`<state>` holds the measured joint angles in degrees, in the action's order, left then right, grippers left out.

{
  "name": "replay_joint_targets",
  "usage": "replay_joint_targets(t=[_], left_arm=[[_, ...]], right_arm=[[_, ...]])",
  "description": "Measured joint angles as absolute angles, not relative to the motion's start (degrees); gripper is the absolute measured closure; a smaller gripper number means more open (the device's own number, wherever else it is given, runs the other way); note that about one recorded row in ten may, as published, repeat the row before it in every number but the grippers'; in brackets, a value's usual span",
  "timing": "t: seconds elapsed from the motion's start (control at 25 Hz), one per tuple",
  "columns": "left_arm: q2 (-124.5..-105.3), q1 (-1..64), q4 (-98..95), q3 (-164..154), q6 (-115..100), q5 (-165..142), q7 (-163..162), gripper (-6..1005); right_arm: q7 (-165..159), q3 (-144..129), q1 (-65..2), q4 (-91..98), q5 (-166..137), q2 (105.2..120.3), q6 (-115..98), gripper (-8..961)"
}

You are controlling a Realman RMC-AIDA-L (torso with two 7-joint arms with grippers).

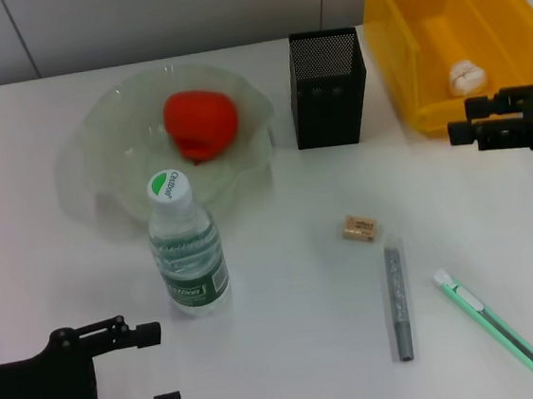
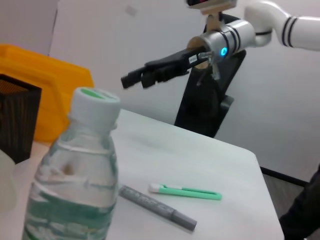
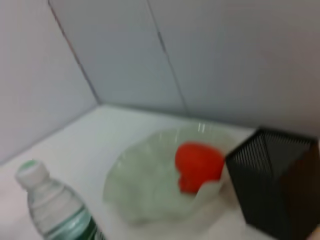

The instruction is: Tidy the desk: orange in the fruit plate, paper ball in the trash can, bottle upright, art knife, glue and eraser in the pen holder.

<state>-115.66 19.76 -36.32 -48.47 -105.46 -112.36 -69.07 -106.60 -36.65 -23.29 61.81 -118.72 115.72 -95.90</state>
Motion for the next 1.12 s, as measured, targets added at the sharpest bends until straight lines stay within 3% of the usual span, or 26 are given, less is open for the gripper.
replay_joint_targets(t=[0.4, 0.64, 0.84, 1.12], left_arm=[[-115.90, 22.1, -36.1, -48.6, -106.2, -114.6, -69.0, 184], [-116.25, 22.6, -36.2, -49.7, -106.3, -114.7, -69.0, 184], [-116.36, 22.6, -36.3, -50.1, -106.3, -114.8, -69.0, 184], [-116.42, 22.7, -36.3, -50.6, -105.7, -115.0, -69.0, 184]], right_arm=[[-125.2, -38.7, -34.6, 68.4, -140.8, 112.12, -106.3, 341], [-131.3, -46.6, -39.7, 69.1, -147.9, 111.75, -107.9, 341], [-137.5, -55.2, -44.0, 68.5, -152.8, 113.08, -107.1, 342], [-144.2, -61.0, -50.1, 66.6, -162.0, 118.01, -106.2, 342]])
